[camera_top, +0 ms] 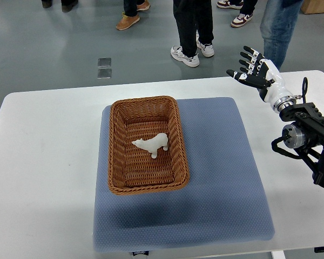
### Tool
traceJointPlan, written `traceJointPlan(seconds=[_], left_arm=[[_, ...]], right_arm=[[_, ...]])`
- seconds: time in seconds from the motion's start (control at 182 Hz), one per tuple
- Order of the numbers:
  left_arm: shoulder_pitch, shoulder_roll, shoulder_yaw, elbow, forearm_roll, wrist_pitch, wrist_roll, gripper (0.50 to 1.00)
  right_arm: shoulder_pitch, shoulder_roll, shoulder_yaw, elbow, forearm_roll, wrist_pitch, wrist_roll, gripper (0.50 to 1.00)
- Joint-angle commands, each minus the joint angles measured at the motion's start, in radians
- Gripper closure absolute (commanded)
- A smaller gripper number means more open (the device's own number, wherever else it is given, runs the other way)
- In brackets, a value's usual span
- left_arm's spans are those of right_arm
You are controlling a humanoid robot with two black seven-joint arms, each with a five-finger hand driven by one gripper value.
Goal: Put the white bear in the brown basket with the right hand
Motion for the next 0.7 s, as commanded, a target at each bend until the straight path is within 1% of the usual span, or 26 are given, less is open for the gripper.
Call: traceJointPlan(seconds=[0.0,0.115,0.274,0.362,0.455,0.493,0.696], left_arm=[[-0.001,0.000,0.000,0.000,0.000,0.000,0.001,0.500],[-0.001,0.000,0.000,0.000,0.000,0.000,0.001,0.500],[-0.001,0.000,0.000,0.000,0.000,0.000,-0.001,0.500],[-0.001,0.000,0.000,0.000,0.000,0.000,-0.001,0.500],[-0.001,0.000,0.000,0.000,0.000,0.000,0.001,0.500],[-0.001,0.000,0.000,0.000,0.000,0.000,0.001,0.500],[0.001,0.000,0.000,0.000,0.000,0.000,0.001,0.500]], right_arm=[[-0.011,0.005,0.014,0.000,0.038,0.012,-0.028,0.607],[-0.037,0.017,0.065,-0.001,0.038,0.031,-0.091,0.607],[-0.063,0.034,0.156,-0.001,0.032,0.112,-0.186,0.607],[-0.078,0.046,0.200,-0.003,0.024,0.135,-0.229,0.607],[-0.085,0.063,0.234,-0.003,0.019,0.135,-0.235,0.603],[-0.091,0.071,0.249,-0.003,0.019,0.127,-0.227,0.581],[-0.095,0.083,0.281,-0.003,0.019,0.101,-0.192,0.576]])
